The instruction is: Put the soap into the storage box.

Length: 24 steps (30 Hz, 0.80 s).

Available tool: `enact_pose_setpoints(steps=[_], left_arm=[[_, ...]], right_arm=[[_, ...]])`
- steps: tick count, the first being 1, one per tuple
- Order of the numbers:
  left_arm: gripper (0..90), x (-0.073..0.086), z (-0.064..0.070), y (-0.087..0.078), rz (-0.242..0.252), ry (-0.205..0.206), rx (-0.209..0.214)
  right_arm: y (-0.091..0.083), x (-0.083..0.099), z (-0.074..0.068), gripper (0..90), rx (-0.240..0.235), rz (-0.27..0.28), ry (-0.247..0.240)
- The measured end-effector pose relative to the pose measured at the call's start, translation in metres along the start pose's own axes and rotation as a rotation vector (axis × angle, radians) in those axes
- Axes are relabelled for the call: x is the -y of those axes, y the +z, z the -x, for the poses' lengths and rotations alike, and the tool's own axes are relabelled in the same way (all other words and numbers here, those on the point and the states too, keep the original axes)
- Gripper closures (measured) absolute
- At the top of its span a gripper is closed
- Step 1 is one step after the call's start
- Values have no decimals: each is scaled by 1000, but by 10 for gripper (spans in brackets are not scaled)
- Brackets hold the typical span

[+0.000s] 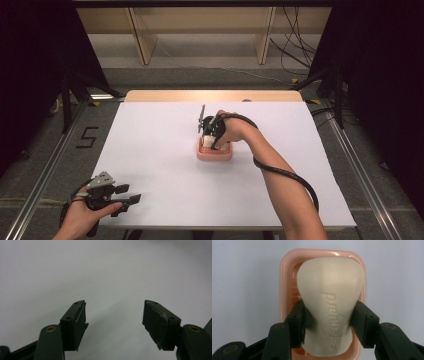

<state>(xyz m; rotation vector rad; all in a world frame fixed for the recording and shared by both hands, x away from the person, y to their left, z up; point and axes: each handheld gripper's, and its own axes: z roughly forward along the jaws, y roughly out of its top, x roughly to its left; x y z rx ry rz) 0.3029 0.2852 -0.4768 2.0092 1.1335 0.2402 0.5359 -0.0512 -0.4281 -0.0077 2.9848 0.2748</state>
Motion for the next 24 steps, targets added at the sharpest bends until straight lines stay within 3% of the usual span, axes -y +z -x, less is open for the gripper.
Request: enact_pose_setpoints(steps=[5, 6, 7, 8, 10, 11, 12, 13, 15, 17, 18, 19, 22, 23, 24], left_arm=[[348, 0, 0, 0, 3, -1, -9], [348, 0, 0, 0, 4, 0, -7], [348, 0, 0, 0, 3, 1, -3], [348, 0, 1, 0, -1, -4, 1], [348, 0, 1, 1, 7, -4, -5], [348, 0, 2, 1, 11, -5, -5], [348, 0, 2, 1, 11, -5, -5], [348, 0, 2, 1, 11, -6, -5], [348, 0, 1, 1, 4, -1, -10], [348, 0, 1, 1, -1, -4, -4], [348, 0, 1, 1, -1, -4, -4], [348, 0, 1, 1, 3, 1, -1], [348, 1, 1, 2, 5, 0, -2], [348, 1, 1, 2, 5, 1, -2], [348, 1, 1, 2, 4, 0, -2]], right_arm=[[1, 1, 0, 472, 20, 6, 8], [0, 2, -1, 453, 21, 17, 38], [-3, 1, -7, 421, 17, 7, 135], [-3, 2, -2, 399, 28, 37, 79], [-4, 3, -1, 383, 38, 48, 71], [-7, 6, -4, 342, 37, 43, 115], [-7, 6, -4, 342, 37, 43, 115], [-9, 7, -2, 334, 44, 70, 68], [-13, 10, -7, 324, 35, 57, 122], [-15, 13, -7, 322, 51, 74, 86], [-17, 16, -12, 320, 47, 63, 137], [-18, 18, -10, 319, 57, 82, 77], [-25, 24, -19, 321, 88, 77, 147], [-27, 26, -23, 322, 90, 88, 196], [-29, 30, -25, 322, 100, 93, 195]])
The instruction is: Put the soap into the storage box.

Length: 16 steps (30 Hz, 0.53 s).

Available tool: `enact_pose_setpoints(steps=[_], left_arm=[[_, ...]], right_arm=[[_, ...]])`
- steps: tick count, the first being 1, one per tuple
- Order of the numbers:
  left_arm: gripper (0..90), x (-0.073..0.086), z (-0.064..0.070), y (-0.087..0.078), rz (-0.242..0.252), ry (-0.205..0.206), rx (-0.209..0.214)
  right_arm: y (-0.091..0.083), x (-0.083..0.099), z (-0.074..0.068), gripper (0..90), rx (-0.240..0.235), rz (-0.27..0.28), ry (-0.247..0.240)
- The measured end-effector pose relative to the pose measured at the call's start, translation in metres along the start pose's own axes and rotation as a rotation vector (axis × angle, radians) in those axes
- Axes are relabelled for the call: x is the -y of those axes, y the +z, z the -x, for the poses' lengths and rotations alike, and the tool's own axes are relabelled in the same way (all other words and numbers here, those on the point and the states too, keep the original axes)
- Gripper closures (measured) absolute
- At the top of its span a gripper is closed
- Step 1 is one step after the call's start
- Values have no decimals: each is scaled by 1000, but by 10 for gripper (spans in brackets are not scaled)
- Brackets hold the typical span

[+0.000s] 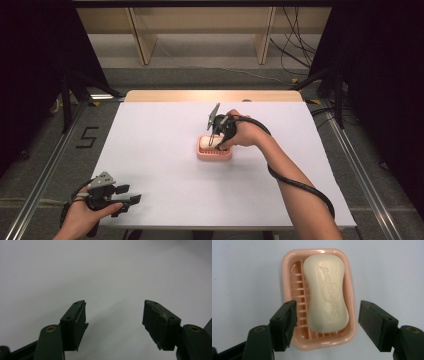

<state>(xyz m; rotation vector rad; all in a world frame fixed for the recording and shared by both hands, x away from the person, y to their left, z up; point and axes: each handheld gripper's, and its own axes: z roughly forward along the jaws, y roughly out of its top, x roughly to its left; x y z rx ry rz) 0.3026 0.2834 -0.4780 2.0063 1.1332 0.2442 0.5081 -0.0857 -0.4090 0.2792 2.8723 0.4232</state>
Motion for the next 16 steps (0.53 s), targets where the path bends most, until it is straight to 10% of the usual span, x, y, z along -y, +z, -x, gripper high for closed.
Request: enact_pose_setpoints(steps=[16], left_arm=[[348, 0, 0, 2, -14, 4, -7]], right_arm=[[-17, 72, -53, 304, 60, 119, 113]])
